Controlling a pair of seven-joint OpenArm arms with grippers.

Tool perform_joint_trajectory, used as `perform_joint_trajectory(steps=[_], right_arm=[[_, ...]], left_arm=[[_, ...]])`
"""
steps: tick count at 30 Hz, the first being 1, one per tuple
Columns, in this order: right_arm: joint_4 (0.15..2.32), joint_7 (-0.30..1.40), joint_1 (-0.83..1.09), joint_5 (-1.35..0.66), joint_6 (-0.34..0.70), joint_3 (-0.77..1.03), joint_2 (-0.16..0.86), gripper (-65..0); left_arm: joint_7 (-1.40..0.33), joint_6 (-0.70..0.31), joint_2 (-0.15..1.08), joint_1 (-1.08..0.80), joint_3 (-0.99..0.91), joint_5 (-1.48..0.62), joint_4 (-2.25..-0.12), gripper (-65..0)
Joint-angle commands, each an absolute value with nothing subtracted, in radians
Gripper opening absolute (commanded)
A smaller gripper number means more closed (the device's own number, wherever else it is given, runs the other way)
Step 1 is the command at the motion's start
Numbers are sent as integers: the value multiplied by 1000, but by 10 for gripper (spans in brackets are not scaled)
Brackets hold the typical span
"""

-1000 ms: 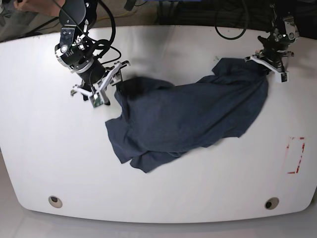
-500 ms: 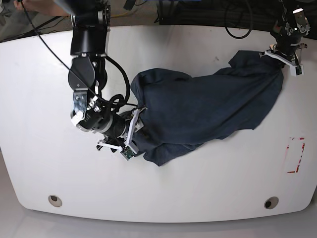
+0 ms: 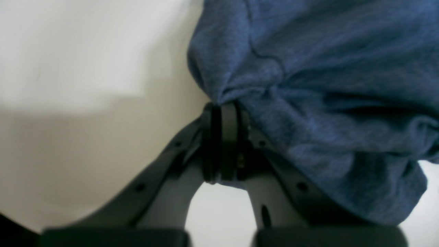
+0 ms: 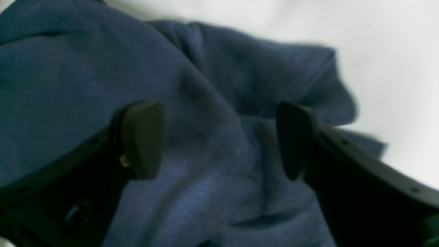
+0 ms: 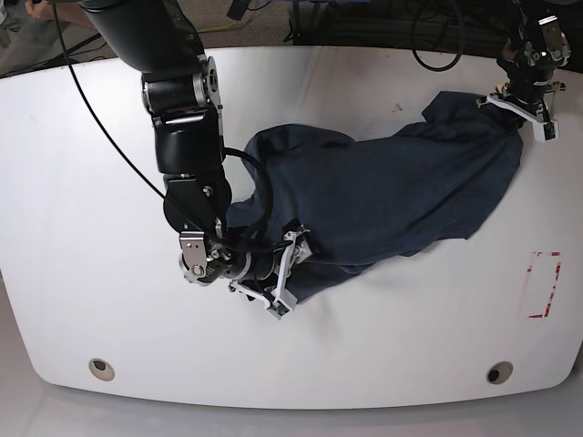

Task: Fold the T-shirt properly
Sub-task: 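Reach the right gripper to the opposite shirt edge and grasp it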

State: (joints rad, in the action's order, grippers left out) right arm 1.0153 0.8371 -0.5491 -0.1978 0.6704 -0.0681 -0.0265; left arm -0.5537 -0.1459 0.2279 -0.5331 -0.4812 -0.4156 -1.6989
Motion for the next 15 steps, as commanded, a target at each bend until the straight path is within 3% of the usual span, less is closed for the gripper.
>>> perform_joint_trajectory(steps=[1,10,13,15], right_arm=[[967,806,-596,-203,670,-65,-41,-166],[854,716,-593,-203,668,-65,-58,-182],[857,713,-590,-199,668,-65,-73,-314],[857,713,-590,-197,668,-65,-81,-466]], left_arm=[[-536,-143,242,-535,-486,-415,-1719,-650],[-536,-143,242,-535,-484,-414,-1719,-650],[-536,-143,242,-535,-484,-414,-1719,-650],[-536,-143,243,-533,-484,-414,-1719,-650]])
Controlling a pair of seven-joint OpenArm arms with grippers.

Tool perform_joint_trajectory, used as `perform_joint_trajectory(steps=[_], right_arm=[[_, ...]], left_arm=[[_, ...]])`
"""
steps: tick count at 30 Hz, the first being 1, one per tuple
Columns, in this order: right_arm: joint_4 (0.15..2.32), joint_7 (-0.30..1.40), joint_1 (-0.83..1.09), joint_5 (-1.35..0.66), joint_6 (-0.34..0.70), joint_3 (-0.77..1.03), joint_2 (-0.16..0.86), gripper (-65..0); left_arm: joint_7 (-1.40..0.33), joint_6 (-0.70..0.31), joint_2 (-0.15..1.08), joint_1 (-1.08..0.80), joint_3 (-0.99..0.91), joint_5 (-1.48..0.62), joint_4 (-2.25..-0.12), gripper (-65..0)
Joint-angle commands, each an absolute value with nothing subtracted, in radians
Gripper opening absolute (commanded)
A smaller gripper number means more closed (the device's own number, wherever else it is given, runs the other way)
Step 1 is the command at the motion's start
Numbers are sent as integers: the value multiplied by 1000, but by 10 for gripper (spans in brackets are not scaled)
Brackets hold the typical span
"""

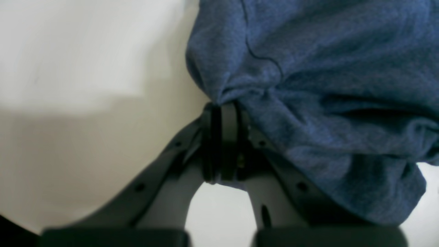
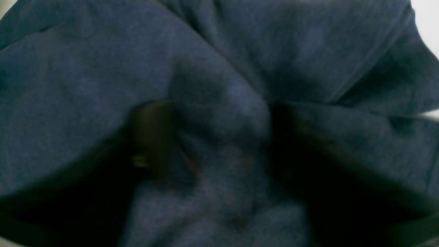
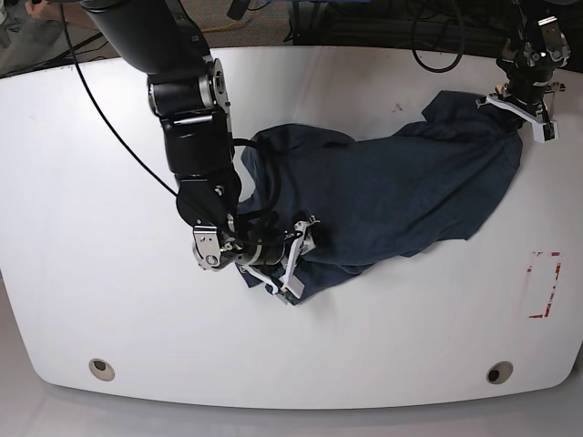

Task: Fold the T-shirt properly
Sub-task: 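Reach the right gripper to the opposite shirt edge and grasp it, then lift the shirt with both grippers and shake it out, spreading apart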

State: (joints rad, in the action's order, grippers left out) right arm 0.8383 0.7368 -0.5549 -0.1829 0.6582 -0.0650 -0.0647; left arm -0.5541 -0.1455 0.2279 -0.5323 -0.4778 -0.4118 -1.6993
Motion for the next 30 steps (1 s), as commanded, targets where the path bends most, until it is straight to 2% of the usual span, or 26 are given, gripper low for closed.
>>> perform_joint_trajectory(steps=[1,3,9,15,24,30], right_arm=[[858,713,-590,-197,668,-65,-81,-542],[863,713,-595,-199,668,-65,-81,-650],[1032,740,-579,-199,668,-67,-74,-650],[1242,831,-579,-206,670,-67,-15,-650],[1291,878,-819,-200,698,-67,50,-650],[1293,975,-1024,-208,698,-67,71,-650]], left_arm=[[-536,-143,245,-532,-484,-414,-1719,-650],[-536,-143,246,-529,-486,-414,-1721,-650],[-544,-143,268,-498,-490,-414,-1781,-650],[-679,-145,268,-398,-579,-441,-1868,-650],[-888,-145,312,-87,-579,-449,-1982,-650],[-912,-145,392,108,-578,-449,-1985,-650]])
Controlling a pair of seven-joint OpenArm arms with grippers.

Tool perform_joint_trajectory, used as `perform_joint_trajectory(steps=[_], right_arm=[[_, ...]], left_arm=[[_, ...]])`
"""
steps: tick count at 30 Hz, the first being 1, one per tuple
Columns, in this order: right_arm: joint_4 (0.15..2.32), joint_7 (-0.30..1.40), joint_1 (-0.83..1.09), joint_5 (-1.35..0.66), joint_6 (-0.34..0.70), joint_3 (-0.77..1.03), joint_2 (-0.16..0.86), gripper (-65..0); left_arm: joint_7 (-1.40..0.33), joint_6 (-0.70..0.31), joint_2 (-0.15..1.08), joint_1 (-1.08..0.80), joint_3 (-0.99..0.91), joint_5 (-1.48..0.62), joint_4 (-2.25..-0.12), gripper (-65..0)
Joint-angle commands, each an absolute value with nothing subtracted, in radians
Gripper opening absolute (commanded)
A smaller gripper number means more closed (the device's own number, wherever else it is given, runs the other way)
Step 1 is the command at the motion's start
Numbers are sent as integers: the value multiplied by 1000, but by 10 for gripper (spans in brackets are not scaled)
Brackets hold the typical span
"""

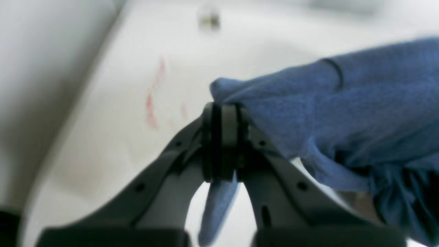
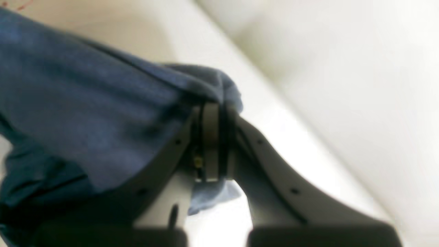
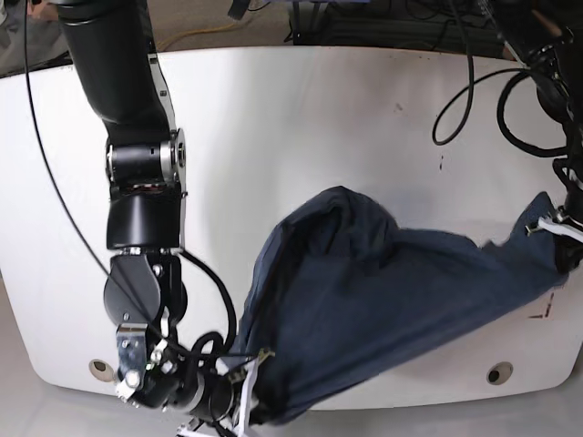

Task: Fold the T-shirt properly
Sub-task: 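Lift the shirt with both grippers and shake it out, spreading apart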

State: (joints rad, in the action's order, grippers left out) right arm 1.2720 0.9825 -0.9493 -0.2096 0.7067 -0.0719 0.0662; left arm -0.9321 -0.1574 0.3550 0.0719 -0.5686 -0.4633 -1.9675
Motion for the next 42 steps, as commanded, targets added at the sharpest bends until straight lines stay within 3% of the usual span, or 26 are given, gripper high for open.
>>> perform_joint_trajectory(steps=[1,12,18,26,29,37,42], right_arm=[[1293,981,-1052,-208,698,-67,71,-650],[1420,1121,-1270,-209,698,-67,91,-650],[1509,1179,-1205,-209,698,-67,108,-650],[1732,1181,-875,-203,698,-58,163,-650],[1814,1181,-733,-197,698,-51,165,-650],[1988,1181,-302,-208,698,73,105,-650],[2023,1173,-96,-208,698,130,64,-650]], left_arm=[[-912,-145,406,131,-576,-449,-1985,-650],[-912,-145,547,331,-532,-449,-1986,-650],[-912,-145,555,291,-535,-450,-1988,-650],[-906,-148,495,96,-572,-489,-1992,-650],[-906,-199,450,33,-607,-496,-1991,-650],[-898,-288,369,-194,-670,-495,-1989,-650],[-799,-334,354,-351,-671,-493,-1986,-650]])
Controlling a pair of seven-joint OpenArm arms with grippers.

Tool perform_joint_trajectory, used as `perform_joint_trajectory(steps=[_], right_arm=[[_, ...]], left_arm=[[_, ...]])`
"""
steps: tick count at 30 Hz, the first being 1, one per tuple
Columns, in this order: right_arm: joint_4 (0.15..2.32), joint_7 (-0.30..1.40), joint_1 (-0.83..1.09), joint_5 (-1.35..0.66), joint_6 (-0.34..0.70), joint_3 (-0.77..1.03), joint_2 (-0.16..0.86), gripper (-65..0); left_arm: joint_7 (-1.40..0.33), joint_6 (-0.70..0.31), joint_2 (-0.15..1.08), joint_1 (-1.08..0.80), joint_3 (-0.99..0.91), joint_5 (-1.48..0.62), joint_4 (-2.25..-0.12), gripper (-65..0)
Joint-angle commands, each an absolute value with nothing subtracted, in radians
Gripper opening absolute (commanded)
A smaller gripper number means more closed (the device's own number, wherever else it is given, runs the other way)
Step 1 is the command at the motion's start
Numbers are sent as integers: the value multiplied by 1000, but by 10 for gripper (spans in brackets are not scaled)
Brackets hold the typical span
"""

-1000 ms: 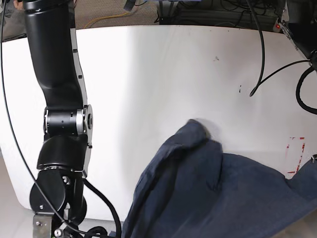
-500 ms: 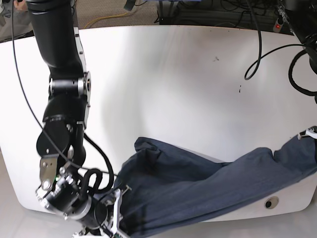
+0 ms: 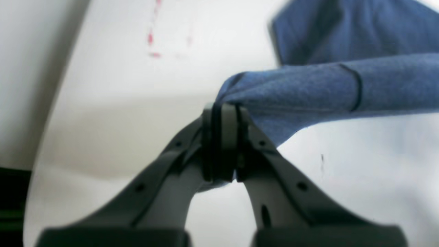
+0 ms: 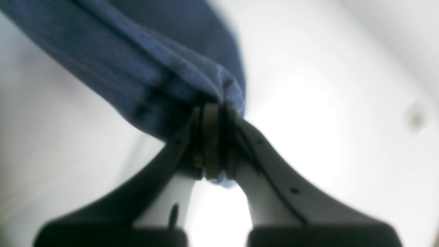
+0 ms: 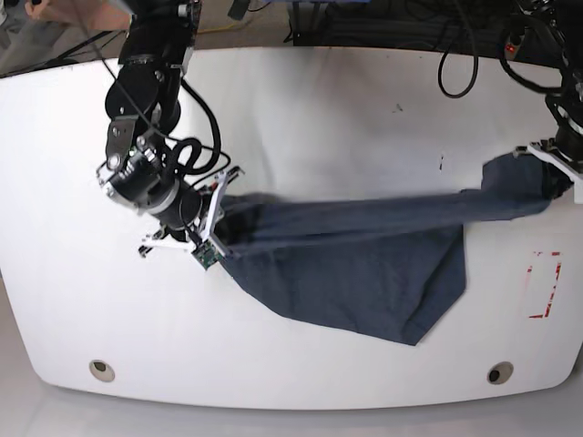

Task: Fold the T-shirt properly
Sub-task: 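Lift the shirt with both grippers and shake it out, spreading apart, then lower the held shirt onto the table, dragging it flat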

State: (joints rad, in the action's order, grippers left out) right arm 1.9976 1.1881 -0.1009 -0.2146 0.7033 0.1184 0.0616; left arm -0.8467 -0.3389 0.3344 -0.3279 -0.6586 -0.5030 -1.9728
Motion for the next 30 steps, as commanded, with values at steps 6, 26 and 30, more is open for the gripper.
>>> perform_joint_trajectory(steps=[6,26,30], right_arm=[[2025,1173,68,-219,698,180,39,-650],[2018,1176,389,-573,698,259,93,-422],[2025,1176,414,-573,698,259,94,-268]], left_arm=[[-759,-340,351,-481,-671,-493,-1986,-650],[-757,-512,243,-545,-670,-219,-1949,-650],[-757,-527,223,-544,-667,-196,-1949,-650]])
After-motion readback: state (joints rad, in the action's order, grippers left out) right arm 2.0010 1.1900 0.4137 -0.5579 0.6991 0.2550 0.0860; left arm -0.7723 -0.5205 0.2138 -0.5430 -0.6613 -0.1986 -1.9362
